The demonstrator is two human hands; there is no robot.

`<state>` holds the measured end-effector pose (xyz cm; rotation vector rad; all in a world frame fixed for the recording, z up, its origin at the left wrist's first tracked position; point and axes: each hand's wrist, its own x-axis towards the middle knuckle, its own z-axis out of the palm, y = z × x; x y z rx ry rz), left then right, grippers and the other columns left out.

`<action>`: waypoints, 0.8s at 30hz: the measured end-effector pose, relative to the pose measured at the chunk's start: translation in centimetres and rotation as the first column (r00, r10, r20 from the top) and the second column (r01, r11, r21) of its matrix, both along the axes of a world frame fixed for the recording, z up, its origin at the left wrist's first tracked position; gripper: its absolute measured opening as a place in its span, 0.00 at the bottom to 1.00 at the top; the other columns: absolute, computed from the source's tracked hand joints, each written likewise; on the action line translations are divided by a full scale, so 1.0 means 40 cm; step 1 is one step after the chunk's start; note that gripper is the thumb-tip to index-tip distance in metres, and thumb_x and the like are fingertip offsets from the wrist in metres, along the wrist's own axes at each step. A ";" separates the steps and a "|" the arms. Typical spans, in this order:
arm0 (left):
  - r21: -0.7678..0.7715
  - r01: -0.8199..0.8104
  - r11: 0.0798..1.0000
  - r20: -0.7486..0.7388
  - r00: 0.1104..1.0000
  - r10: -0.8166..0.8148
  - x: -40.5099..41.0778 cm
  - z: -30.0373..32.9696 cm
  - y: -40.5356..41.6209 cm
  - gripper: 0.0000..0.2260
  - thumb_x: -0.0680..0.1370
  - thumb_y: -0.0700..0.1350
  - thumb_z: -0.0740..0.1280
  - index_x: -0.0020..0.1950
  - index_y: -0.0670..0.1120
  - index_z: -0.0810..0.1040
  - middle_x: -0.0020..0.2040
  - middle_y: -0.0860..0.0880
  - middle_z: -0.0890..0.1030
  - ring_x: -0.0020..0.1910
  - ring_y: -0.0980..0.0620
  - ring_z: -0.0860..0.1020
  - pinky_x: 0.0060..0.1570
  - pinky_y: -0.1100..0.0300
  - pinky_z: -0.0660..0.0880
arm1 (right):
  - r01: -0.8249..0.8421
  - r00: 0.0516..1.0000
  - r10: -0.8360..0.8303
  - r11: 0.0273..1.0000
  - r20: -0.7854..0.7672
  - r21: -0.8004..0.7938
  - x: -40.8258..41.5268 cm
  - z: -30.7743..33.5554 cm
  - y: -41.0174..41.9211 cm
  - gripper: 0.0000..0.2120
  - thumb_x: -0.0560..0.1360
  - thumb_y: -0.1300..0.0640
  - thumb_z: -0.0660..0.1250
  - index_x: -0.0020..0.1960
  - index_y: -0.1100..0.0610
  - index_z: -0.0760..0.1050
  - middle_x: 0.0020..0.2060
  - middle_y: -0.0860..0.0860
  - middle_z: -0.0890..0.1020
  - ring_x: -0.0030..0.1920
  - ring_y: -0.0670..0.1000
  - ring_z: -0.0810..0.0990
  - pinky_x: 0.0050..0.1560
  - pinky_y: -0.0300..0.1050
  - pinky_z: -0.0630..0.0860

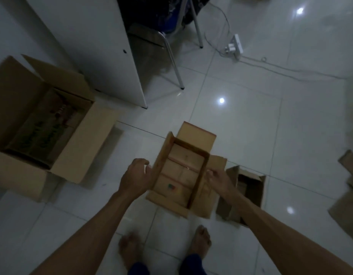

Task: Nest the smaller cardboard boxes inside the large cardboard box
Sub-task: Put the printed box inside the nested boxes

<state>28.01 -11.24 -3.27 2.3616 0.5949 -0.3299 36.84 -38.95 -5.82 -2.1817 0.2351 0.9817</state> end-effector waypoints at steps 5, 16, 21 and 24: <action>-0.012 0.056 0.998 -0.161 0.985 -0.057 0.023 -0.135 -0.094 0.16 0.84 0.49 0.57 0.63 0.40 0.76 0.71 0.40 0.71 0.69 0.41 0.70 0.66 0.46 0.71 | 0.255 0.961 -0.256 0.967 -0.105 -0.029 -0.079 -0.171 -0.094 0.14 0.84 0.55 0.61 0.62 0.63 0.76 0.58 0.60 0.82 0.59 0.61 0.81 0.61 0.54 0.77; -0.066 -0.061 0.996 -0.354 0.934 0.034 0.101 -0.481 -0.100 0.28 0.82 0.65 0.52 0.79 0.54 0.62 0.82 0.42 0.46 0.80 0.36 0.46 0.76 0.39 0.50 | 0.533 0.832 -0.545 0.836 -0.099 -0.130 -0.078 -0.484 -0.187 0.24 0.80 0.49 0.68 0.71 0.58 0.70 0.66 0.58 0.78 0.62 0.60 0.81 0.60 0.61 0.81; -0.141 0.020 0.990 -0.302 0.951 -0.062 0.101 -0.511 -0.097 0.24 0.83 0.62 0.50 0.46 0.46 0.77 0.50 0.45 0.81 0.54 0.41 0.80 0.58 0.45 0.76 | 0.570 0.804 -0.570 0.820 -0.169 -0.054 -0.083 -0.533 -0.174 0.09 0.84 0.57 0.61 0.54 0.52 0.80 0.55 0.55 0.84 0.57 0.60 0.83 0.60 0.62 0.80; -0.163 0.043 0.986 -0.272 0.958 -0.087 0.098 -0.500 -0.102 0.21 0.84 0.61 0.51 0.50 0.48 0.77 0.55 0.45 0.81 0.56 0.41 0.79 0.59 0.42 0.76 | 0.681 0.724 -0.667 0.731 -0.176 0.033 -0.086 -0.529 -0.142 0.11 0.83 0.65 0.60 0.50 0.57 0.80 0.55 0.61 0.84 0.58 0.64 0.82 0.63 0.66 0.78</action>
